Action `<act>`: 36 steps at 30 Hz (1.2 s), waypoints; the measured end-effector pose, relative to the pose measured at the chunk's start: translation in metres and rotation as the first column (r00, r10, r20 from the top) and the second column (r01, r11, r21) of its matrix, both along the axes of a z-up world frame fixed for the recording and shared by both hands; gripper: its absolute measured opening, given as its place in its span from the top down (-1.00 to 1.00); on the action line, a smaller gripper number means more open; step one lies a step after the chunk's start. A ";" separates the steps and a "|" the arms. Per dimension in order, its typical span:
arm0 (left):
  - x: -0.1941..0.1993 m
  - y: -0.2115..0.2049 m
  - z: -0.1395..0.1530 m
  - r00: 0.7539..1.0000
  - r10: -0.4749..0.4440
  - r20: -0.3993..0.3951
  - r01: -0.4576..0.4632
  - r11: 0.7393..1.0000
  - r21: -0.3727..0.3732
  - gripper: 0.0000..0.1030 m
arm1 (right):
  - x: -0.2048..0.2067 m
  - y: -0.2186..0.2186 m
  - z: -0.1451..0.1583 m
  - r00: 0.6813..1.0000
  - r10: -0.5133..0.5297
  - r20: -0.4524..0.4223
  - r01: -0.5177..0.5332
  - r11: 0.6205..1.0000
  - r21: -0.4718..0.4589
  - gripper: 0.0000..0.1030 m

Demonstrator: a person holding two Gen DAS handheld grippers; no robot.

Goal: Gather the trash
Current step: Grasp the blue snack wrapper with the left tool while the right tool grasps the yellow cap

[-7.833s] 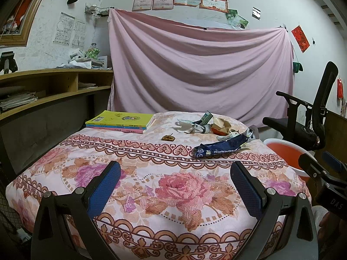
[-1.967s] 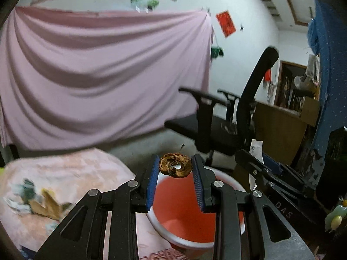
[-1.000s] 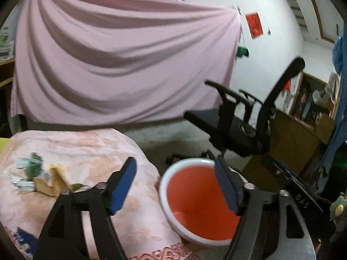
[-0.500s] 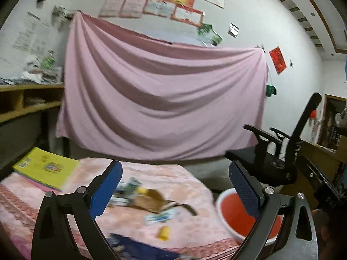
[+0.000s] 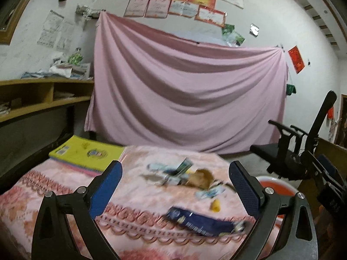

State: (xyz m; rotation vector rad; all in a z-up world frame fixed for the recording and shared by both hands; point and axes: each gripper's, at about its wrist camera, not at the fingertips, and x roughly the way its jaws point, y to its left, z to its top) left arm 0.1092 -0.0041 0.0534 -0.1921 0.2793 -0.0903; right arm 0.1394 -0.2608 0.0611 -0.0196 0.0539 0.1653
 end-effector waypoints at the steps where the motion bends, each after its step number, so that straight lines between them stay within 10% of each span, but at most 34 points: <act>1: 0.000 0.001 -0.003 1.000 0.003 -0.013 -0.003 1.000 -0.001 -0.87 | 0.001 0.002 -0.003 1.000 0.001 -0.011 -0.002 1.000 -0.009 -1.00; 14: 0.024 -0.001 -0.054 0.956 -0.023 -0.294 0.005 0.998 -0.065 -0.85 | 0.018 0.003 -0.038 0.984 0.008 -0.176 -0.015 0.999 -0.038 -1.00; 28: 0.074 -0.017 -0.076 0.852 -0.191 -0.488 0.079 0.968 -0.240 0.61 | 0.071 0.002 -0.062 0.876 0.071 -0.477 -0.085 0.996 -0.007 -0.64; 36: 0.093 -0.015 -0.069 0.857 -0.172 -0.486 0.085 0.977 -0.197 0.82 | 0.095 0.018 -0.071 0.791 0.172 -0.587 -0.193 0.981 0.028 -0.14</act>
